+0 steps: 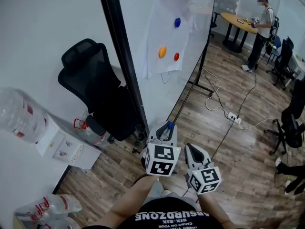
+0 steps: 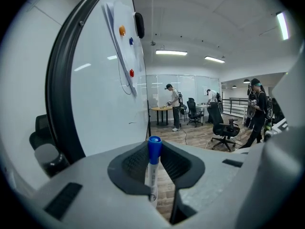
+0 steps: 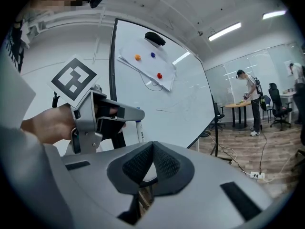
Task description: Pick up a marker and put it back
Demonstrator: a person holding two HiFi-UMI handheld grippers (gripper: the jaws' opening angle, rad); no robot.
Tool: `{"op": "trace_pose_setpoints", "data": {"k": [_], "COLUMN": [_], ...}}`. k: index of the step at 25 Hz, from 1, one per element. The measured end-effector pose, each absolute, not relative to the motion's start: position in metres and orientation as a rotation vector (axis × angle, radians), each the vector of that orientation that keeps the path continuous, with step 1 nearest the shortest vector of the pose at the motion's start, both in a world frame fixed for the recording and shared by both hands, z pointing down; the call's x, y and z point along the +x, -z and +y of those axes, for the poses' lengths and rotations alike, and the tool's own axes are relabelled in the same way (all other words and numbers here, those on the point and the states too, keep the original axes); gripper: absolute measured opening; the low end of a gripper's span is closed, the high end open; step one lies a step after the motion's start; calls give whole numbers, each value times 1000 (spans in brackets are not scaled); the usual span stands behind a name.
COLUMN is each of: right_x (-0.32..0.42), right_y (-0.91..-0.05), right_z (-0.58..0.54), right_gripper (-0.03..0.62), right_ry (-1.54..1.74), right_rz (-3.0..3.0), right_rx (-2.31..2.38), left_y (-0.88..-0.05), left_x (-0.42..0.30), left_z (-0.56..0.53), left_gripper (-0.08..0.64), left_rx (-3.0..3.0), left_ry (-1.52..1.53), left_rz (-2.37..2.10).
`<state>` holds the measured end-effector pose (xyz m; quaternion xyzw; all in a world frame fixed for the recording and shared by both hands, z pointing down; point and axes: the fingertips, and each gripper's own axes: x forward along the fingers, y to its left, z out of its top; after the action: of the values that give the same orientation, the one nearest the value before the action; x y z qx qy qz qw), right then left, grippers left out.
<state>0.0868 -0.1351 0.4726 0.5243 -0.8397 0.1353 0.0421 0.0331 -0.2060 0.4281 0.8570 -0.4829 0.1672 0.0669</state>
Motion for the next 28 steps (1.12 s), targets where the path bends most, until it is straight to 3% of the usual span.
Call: {"op": "trace_pose_setpoints", "data": {"k": [28], "right_x": [75], "right_y": [-471], "right_z": [-121], "right_gripper": [-2], "right_ry": [-406], "right_rz": [-2592], "right_rx": [1566], "left_y": [-430], "left_x": [1], "left_z": [-155], "left_gripper": [78], "left_rx": [2539], "left_ry": [-342], "left_rz": [-1352]}}
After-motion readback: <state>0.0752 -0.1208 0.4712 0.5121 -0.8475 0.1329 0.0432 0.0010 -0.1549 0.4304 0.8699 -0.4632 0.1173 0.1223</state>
